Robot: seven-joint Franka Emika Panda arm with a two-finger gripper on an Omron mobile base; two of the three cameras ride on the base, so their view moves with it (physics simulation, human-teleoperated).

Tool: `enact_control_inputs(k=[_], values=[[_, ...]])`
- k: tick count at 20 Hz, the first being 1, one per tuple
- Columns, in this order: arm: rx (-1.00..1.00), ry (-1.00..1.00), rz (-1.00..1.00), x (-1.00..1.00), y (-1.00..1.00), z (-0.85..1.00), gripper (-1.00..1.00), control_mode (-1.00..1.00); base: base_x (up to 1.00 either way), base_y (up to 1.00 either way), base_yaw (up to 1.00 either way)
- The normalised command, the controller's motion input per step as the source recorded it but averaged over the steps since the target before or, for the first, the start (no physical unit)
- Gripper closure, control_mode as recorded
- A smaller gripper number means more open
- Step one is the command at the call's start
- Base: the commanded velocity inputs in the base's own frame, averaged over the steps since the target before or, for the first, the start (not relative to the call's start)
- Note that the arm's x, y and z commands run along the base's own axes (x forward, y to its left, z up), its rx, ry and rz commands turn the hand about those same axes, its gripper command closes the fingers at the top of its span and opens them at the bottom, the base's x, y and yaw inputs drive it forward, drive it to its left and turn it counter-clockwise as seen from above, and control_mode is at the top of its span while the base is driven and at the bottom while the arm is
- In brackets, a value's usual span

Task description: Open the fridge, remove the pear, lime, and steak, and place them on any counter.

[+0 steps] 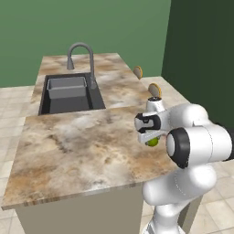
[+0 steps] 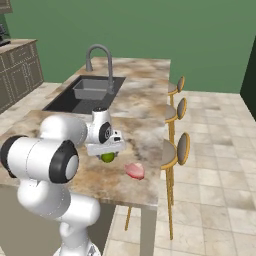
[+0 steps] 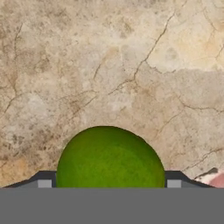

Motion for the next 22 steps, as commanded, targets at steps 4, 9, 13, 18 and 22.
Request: enact_control_inputs(k=[4, 9, 13, 18, 22], values=[[0.0, 0.0, 0.0, 0.0, 0.0, -0.04, -1.0, -1.0, 0.0, 0.0, 0.0], [0.03, -0.01, 0.0, 0.0, -0.01, 0.15, -1.0, -1.0, 0.0, 0.0, 0.0], [0.06, 0.0, 0.0, -0.06, -0.03, 0.69, -1.0, -1.0, 0.0, 0.0, 0.0], [0.1, -0.01, 0.0, -0.65, -0.03, 1.0, -1.0, -1.0, 0.0, 0.0, 0.0], [0.12, 0.0, -0.03, -1.0, 0.0, 1.0, -1.0, -1.0, 0.0, 0.0, 0.0]])
